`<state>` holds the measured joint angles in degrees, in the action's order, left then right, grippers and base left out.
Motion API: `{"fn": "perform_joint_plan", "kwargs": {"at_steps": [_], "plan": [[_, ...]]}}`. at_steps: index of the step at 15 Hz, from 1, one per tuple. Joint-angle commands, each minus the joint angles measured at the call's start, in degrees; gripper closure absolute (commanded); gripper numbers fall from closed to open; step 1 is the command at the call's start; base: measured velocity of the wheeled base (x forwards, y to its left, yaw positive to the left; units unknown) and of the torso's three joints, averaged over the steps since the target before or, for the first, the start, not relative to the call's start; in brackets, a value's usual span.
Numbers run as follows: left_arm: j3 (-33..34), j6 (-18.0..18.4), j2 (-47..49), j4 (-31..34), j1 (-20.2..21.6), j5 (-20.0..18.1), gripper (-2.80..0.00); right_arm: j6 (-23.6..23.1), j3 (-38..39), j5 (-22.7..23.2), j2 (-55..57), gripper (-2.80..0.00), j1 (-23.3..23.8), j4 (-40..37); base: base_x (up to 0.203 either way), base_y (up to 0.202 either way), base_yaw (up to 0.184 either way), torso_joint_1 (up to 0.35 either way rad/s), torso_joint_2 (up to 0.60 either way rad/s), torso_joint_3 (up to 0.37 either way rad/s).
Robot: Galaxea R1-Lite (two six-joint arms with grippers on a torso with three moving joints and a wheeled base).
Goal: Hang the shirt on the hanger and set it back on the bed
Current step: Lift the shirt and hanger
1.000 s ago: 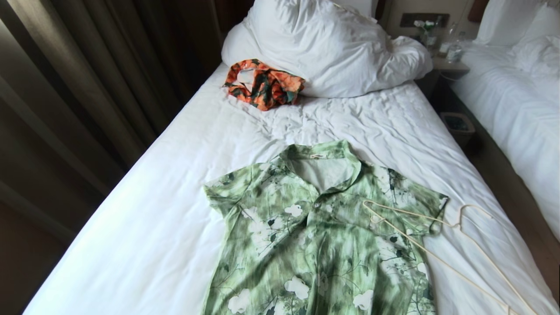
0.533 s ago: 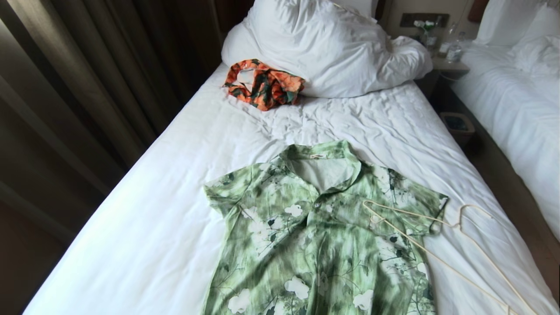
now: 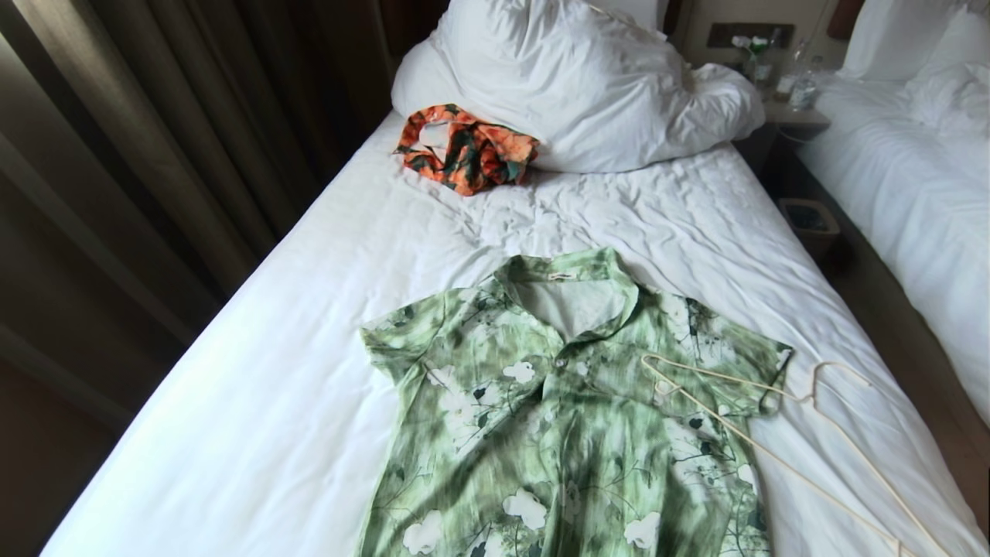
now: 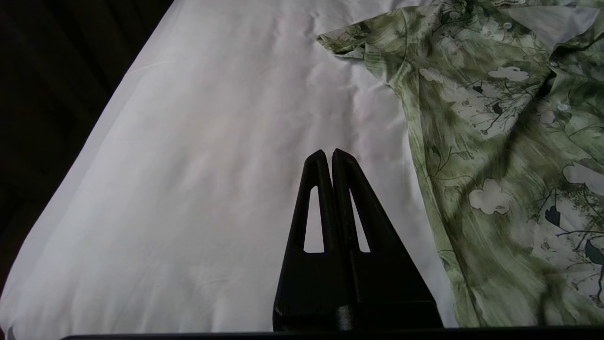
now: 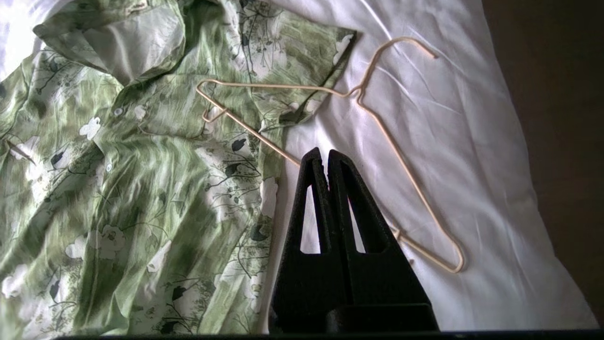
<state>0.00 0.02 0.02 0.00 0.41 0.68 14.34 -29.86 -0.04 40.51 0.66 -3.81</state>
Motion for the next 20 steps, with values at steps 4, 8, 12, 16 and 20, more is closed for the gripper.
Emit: {"fn": "perform_joint_plan", "kwargs": {"at_steps": [4,8,12,16,20], "plan": [[0.1,0.0,-0.1,0.0,0.0,0.0,0.00,7.2,-12.9,6.1,34.9,0.00,2.6,-2.2,0.000,0.000,0.000,0.000,0.00,0.000],[0.1,0.1,-0.1,0.0,0.0,0.0,0.00,8.4,-29.8,21.5,51.8,0.00,12.0,-19.0,0.000,0.000,0.000,0.000,0.00,0.000],[0.1,0.0,-0.1,0.0,0.0,0.0,0.00,-3.0,-42.9,31.1,65.4,0.00,22.5,-38.8,0.000,0.000,0.000,0.000,0.00,0.000],[0.1,0.0,-0.1,0.0,0.0,0.0,0.00,-31.9,-48.6,34.7,73.7,0.00,30.5,-58.2,0.000,0.000,0.000,0.000,0.00,0.000],[0.1,0.0,-0.1,0.0,0.0,0.0,0.00,-43.5,-56.7,35.8,80.6,0.00,35.7,-68.5,0.000,0.000,0.000,0.000,0.00,0.000]]}}
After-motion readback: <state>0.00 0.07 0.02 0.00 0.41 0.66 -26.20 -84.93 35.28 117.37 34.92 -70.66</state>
